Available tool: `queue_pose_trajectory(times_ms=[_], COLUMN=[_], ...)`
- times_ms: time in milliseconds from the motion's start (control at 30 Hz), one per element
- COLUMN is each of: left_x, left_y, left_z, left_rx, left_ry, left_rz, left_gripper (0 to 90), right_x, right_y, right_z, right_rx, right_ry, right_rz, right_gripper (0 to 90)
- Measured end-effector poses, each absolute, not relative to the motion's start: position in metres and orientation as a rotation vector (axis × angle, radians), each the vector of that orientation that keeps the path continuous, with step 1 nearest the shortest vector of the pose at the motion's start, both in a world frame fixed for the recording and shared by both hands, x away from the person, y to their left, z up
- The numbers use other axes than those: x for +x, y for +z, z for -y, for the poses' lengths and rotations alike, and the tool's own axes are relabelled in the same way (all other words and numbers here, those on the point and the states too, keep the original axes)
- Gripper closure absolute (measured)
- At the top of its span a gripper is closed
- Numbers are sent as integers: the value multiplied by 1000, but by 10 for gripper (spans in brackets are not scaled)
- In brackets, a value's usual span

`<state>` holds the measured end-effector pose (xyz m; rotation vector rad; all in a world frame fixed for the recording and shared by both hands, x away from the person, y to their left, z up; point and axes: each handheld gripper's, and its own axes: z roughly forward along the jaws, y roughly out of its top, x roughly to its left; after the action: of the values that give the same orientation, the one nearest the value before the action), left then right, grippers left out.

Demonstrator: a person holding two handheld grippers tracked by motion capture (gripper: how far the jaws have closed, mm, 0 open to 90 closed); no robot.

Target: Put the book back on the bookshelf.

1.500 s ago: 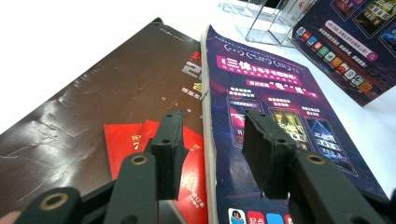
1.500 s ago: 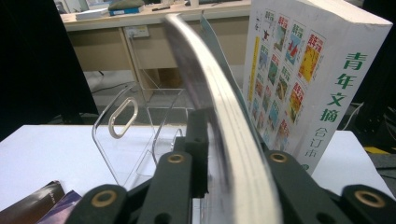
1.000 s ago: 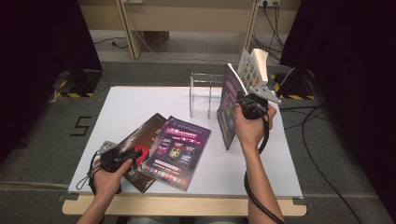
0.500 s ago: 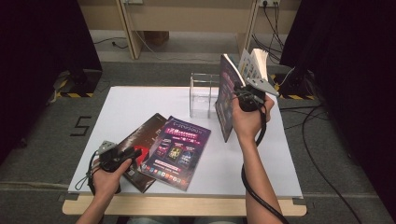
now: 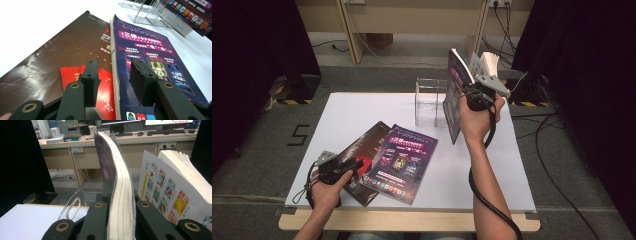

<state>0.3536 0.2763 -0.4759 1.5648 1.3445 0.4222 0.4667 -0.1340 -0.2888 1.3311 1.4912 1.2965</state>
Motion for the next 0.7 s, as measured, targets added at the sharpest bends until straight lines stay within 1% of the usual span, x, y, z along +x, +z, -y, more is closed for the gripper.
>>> queue_pose_trajectory(times_ms=[700], left_x=[354], left_y=[-476], left_z=[-278], left_rx=[1561], left_ry=[428], left_rz=[-1346], left_gripper=[583], right_x=[486], right_y=[-279], right_z=[129], right_rx=[1323], right_ry=[1292], right_rz=[-1448], right_gripper=[846])
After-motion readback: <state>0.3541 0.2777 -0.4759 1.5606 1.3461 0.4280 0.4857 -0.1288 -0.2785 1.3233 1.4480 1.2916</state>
